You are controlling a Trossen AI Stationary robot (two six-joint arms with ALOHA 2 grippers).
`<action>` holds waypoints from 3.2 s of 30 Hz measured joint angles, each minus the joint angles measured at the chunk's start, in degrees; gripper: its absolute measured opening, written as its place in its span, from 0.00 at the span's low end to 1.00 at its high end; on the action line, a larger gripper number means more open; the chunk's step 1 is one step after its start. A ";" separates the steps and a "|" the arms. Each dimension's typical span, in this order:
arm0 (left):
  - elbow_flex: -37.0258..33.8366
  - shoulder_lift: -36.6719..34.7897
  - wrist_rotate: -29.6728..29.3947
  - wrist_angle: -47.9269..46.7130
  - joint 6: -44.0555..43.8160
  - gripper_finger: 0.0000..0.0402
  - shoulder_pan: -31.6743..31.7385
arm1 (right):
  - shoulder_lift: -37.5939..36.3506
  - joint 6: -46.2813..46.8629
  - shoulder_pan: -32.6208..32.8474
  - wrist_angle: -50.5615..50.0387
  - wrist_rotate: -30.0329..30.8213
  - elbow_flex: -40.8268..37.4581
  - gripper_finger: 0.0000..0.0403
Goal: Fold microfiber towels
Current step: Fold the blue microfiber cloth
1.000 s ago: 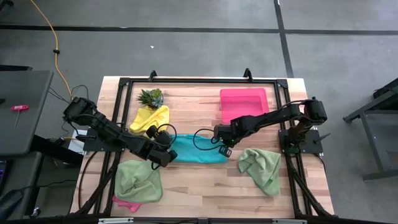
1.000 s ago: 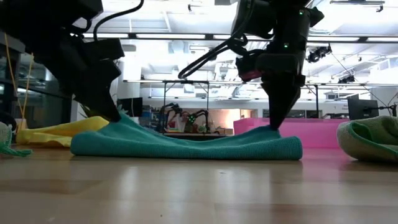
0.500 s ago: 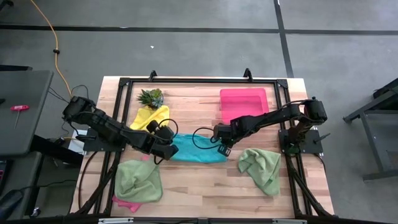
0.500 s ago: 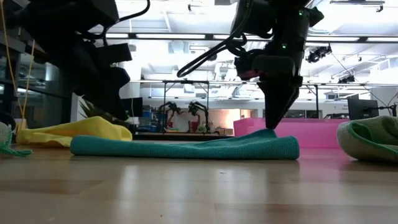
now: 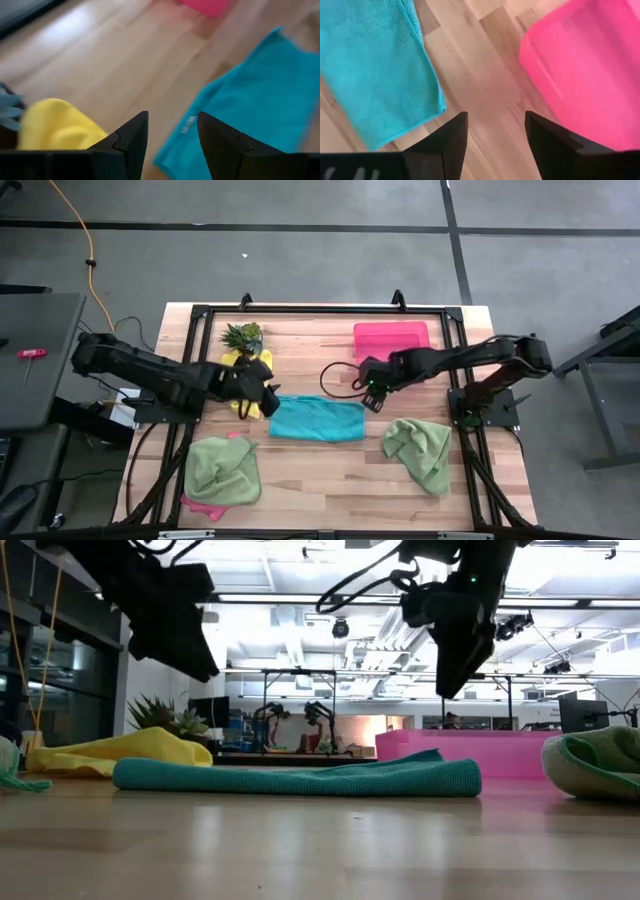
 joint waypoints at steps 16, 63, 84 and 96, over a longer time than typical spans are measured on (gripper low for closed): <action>-0.07 4.54 12.14 5.10 -16.57 0.40 -0.33 | -13.36 20.48 0.80 33.48 -14.76 -26.56 0.47; -0.09 21.39 18.37 2.80 -36.47 0.01 -10.20 | -10.43 23.26 0.85 35.39 -16.41 -26.68 0.46; -0.07 21.41 17.17 0.97 -19.40 0.00 -5.77 | 7.48 15.98 1.79 47.40 -8.65 -23.19 0.01; -0.02 21.34 17.17 1.80 -20.95 0.00 -5.79 | 16.13 9.98 5.14 48.31 -16.23 -11.40 0.00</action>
